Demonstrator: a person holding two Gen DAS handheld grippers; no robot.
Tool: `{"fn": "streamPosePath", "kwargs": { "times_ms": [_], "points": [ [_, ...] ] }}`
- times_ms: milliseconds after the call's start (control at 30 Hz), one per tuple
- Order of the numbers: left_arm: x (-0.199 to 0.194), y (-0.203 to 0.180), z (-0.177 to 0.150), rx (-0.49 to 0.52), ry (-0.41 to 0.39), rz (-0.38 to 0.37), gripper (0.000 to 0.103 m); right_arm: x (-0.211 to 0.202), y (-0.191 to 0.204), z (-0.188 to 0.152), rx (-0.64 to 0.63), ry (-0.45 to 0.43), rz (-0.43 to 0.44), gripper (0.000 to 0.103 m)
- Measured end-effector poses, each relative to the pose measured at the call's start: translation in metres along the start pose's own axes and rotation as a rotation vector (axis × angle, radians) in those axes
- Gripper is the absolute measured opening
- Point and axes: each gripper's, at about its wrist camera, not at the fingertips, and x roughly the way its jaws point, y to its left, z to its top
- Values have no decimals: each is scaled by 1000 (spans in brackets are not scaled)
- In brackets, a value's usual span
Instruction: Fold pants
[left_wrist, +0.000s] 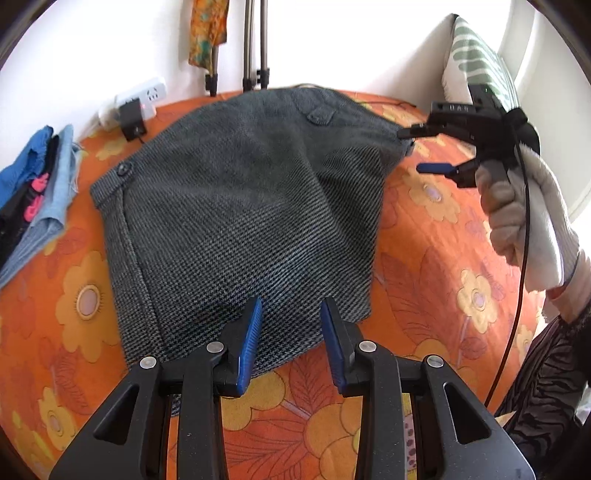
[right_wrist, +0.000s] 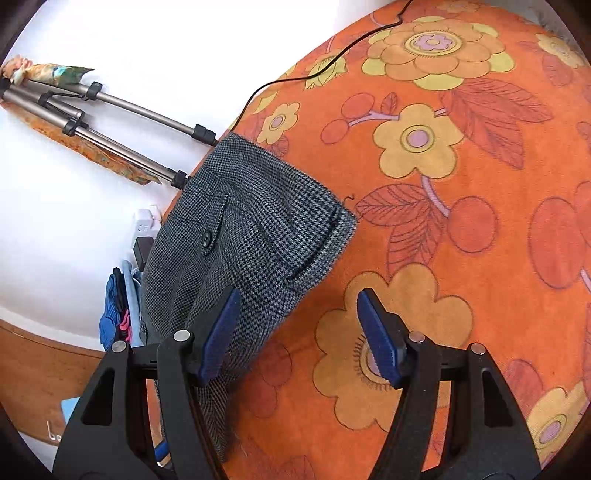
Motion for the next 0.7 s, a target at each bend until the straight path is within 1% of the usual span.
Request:
{"fn": "streamPosePath", "kwargs": {
  "times_ms": [167,267,333,367,400,500,567,633,667,700],
  "points": [
    [13,7,-5,-13,47,-5,31,14,2,6,16,12,14,68],
    [17,11,-7,-20,64,-16,31,17,3,9,17,-2,18,68],
    [18,12,-8,-23,65,-24,31,21,3,10,19,9,33,60],
    [18,12,-8,-23,67,-27,31,22,3,11,20,11,31,52],
    [18,12,-8,-24,68,-30,31,24,4,10,12,7,26,41],
    [17,12,-8,-16,66,-30,31,19,14,13,-55,-5,-6,24],
    [17,11,-8,-6,63,-27,31,8,22,21,-113,-30,-13,18],
    [17,9,-9,7,58,-27,31,-6,30,29,-189,-95,-81,16],
    [18,10,-9,6,58,-27,31,-8,31,32,-204,-102,-93,16],
    [17,9,-10,7,57,-26,31,-5,29,33,-199,-90,-98,16]
  ]
}}
